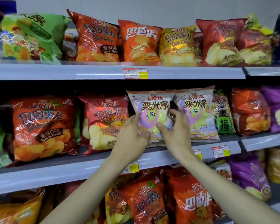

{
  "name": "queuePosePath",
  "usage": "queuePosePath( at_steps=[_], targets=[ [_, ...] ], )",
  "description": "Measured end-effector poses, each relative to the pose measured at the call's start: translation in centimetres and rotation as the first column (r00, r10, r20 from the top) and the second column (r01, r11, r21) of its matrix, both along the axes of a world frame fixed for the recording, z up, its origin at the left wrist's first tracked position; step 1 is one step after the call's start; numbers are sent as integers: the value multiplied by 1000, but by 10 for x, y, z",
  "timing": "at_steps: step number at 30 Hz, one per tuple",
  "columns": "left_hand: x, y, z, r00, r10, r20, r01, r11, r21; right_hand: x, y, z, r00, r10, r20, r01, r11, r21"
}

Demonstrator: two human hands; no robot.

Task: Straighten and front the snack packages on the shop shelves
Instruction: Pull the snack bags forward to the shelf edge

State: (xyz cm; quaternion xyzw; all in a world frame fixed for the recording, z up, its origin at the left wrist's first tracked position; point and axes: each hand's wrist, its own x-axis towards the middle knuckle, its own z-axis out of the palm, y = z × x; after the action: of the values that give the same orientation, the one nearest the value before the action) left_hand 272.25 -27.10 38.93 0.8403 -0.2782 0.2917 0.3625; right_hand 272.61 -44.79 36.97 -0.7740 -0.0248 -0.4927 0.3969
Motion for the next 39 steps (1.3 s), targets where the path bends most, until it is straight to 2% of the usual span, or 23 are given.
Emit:
queuePosePath(
  at_steps=[8, 12, 16, 18, 21, 25, 31, 39],
  targets=[
    [0, -6, 1, 995, 17, -97, -10, 997, 76, 7, -3, 4, 997, -36, -72, 25, 989, -143],
    [-3, -6, 1, 996, -6, -92, 12, 997, 72, -7, -4, 2, 979, -85, -184, 30, 958, -284],
    [-7, 8, -8, 996, -30, -78, 41, 990, 138, -35, -9, 6, 919, -219, -327, 14, 848, -530],
    [-12, 17, -9, 997, -23, -67, 35, 980, 195, -50, -7, 15, 890, -314, -331, 45, 782, -621],
    [-18, 31, -3, 999, 15, -31, -7, 971, 237, -69, 4, 23, 897, -370, -242, 117, 727, -677],
    [-34, 52, 4, 992, 123, 23, -125, 951, 283, -78, 24, 24, 954, -267, -138, 101, 719, -688],
    [-62, 82, 10, 943, 329, 48, -322, 866, 383, -74, 61, 17, 981, -109, -158, -41, 688, -724],
    [-97, 167, -2, 819, 573, 1, -532, 760, 374, -68, 142, 14, 971, 142, -192, -237, 659, -713]
  ],
)
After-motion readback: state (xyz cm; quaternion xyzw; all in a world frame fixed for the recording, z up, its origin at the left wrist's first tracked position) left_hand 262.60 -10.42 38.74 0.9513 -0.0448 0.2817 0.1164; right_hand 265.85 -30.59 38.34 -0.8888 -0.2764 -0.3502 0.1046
